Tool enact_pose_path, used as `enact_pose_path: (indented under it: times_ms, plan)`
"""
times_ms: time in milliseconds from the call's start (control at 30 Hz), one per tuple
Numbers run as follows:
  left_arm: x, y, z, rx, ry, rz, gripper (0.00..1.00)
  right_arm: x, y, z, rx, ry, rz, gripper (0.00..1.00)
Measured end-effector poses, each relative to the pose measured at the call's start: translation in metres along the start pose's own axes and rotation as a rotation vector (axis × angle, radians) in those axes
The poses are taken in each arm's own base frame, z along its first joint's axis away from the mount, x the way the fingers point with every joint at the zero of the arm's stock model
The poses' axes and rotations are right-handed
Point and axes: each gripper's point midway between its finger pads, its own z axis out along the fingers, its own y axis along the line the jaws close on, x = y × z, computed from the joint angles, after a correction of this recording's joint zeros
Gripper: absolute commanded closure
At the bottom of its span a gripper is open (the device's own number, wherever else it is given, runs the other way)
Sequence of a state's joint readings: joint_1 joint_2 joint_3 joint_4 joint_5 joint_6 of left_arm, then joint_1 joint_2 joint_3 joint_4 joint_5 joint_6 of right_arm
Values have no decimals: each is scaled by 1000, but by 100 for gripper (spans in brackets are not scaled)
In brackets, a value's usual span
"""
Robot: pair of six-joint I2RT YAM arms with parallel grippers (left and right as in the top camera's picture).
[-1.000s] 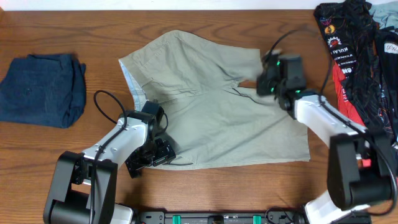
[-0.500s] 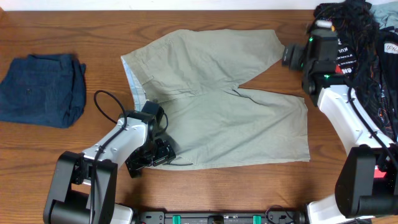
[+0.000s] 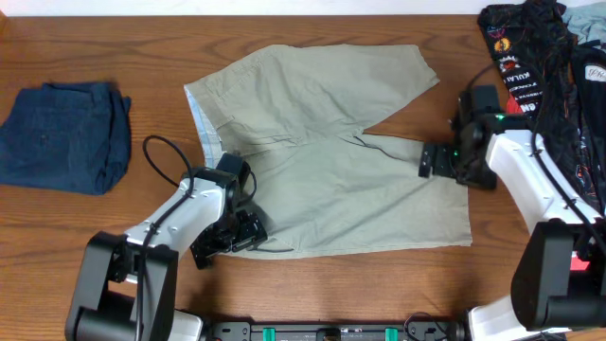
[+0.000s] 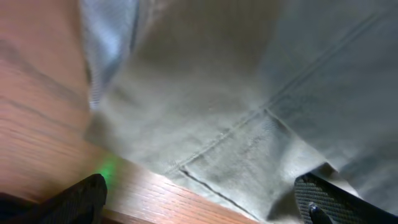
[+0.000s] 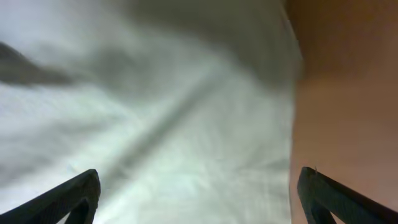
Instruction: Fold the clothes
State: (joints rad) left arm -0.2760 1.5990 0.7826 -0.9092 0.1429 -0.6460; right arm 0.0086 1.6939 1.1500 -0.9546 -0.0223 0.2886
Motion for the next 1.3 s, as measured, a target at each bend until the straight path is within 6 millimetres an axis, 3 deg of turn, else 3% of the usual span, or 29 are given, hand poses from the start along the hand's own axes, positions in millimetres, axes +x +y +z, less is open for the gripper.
enact_pose_path:
  times_ms: [133, 300, 467, 667, 833, 1067, 1167, 1300]
  plan:
    - [-4, -2, -21, 48, -87, 3, 2, 15, -19, -4, -12, 75, 161, 1]
    - [-1, 5, -50, 98, -181, -74, 2, 31, -23, -13, -86, 87, 285, 1]
    - [0, 9, -61, 143, -228, -225, 2, 71, -26, -11, -109, 104, 397, 1]
    - [7, 18, -46, 140, -203, -393, 1, 110, -30, -3, -125, 99, 503, 1]
    - [5, 13, -31, 180, -192, -491, 1, 133, -34, 16, -130, 97, 584, 5]
    - [1, 9, -5, 237, -193, -573, 2, 129, -33, 42, -172, 31, 644, 11]
    - [-2, 7, 5, 263, -204, -594, 1, 121, -31, 44, -199, -12, 660, 20]
    - [-10, 1, 2, 314, -236, -607, 1, 115, -29, 46, -229, -46, 678, 40]
